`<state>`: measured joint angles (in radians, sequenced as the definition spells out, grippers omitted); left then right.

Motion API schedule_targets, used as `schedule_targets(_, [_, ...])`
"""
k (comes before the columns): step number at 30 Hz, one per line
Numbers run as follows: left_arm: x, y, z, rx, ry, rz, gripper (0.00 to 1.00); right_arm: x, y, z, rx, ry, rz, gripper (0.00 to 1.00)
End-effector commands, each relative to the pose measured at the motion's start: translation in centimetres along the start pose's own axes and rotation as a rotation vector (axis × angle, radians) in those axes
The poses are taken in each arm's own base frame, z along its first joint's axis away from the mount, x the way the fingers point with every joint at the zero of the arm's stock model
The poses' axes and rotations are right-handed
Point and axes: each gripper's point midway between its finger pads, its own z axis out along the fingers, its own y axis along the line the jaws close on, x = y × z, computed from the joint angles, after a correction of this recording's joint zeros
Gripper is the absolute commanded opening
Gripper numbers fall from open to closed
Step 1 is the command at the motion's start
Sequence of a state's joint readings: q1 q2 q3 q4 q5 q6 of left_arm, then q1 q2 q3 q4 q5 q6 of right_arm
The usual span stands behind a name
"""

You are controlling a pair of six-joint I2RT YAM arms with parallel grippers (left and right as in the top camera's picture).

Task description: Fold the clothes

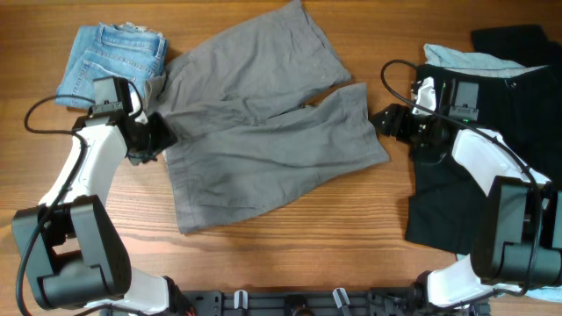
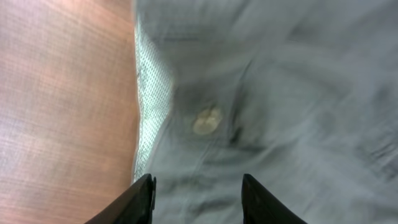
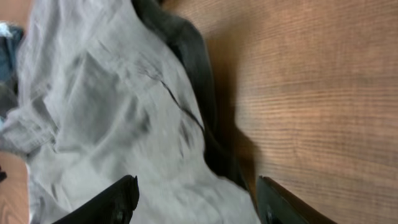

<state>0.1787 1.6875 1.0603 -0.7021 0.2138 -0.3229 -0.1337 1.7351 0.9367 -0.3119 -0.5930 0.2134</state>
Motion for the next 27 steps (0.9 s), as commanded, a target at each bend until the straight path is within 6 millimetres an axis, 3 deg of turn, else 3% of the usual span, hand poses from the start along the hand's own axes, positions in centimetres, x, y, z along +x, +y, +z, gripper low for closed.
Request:
schedule_targets(1, [3.6,1.1,-1.0,-0.042,0.144,0.072,0.42,0.9,-1.3,-0.5,0.090,0.029,-0.025,0.66])
schedule_targets(2, [5.4,1.6,-1.4,-0.058,0.215,0.082,0.39,1.2,-1.7,-0.5,0.109,0.039,-0.028,0.66])
schedule_targets(11, [12.3,3.5,-3.6,-0.131,0.507,0.012,0.39,1.8,-1.7,-0.6,0.111,0.064,-0.016,0.69])
schedule_targets(15, [13.8,2.8,-4.4,-0.101,0.575,-0.049,0.48,2.4,-1.8,-0.6,0.116,0.087,-0.003,0.69])
schedule_targets(16, [14.4,3.0,-4.9,-0.132,0.604,-0.131,0.48,2.6,-1.9,-0.6,0.116,0.092,0.001,0.69])
schedule_targets(19, [15.8,3.1,-5.9,-0.184,0.661,-0.257,0.35,2.7,-1.9,-0.6,0.117,0.095,0.003,0.69])
schedule_targets(23, [16.7,4.1,-3.7,-0.228,0.631,-0.366,0.26,2.7,-1.9,-0.6,0.117,0.095,0.003,0.69])
schedule_targets(27, [16.7,5.8,-0.9,-0.268,0.541,-0.422,0.30,2.7,-1.9,-0.6,0.117,0.095,0.004,0.69])
